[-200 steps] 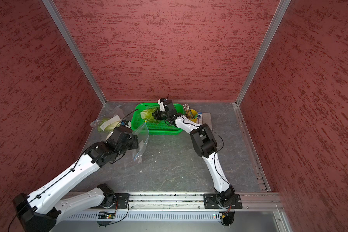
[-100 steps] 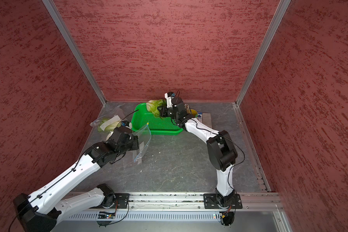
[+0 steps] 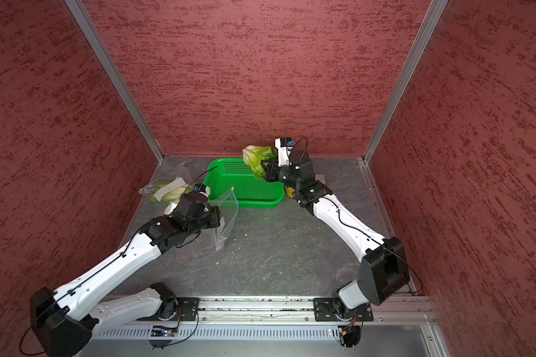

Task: Put the chinese cabbages into a zipper bag and zip it
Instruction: Place the Chinese cabbage in the zipper food storage bag.

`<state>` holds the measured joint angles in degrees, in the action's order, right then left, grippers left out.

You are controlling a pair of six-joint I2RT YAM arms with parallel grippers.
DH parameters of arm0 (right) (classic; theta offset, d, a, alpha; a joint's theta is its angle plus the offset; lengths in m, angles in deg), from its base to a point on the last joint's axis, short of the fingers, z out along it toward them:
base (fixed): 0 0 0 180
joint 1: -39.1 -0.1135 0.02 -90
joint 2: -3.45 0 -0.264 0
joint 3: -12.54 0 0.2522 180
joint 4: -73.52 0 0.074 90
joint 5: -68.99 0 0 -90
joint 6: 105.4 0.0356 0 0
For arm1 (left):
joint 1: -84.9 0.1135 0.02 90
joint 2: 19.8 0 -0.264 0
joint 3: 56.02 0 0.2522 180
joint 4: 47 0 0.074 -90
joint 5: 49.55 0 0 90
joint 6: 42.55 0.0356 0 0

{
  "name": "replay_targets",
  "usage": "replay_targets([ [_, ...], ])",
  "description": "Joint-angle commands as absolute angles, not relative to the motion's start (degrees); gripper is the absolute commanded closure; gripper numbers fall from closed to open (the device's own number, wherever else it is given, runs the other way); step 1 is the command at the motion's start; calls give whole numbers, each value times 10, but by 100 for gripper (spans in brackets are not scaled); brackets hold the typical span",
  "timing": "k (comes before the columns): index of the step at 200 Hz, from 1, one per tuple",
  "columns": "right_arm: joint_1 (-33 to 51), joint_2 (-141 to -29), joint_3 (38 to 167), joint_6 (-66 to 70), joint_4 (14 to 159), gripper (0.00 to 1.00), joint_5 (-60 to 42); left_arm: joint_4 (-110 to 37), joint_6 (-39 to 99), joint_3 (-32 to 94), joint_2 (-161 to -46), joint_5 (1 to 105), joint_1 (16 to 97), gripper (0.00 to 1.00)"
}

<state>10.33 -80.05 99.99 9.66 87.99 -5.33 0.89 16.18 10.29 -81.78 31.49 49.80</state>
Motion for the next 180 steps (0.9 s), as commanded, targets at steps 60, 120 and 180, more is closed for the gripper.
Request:
replay_targets([
  [60, 101, -704, 999, 50, 1042, 100, 18, -41, 149, 105, -854, 327, 495, 100],
  [120, 66, -691, 997, 40, 1098, 100, 55, -58, 144, 96, -848, 326, 493, 100],
  [180, 25, -684, 992, 47, 1103, 100, 78, -64, 146, 100, -851, 332, 493, 100],
])
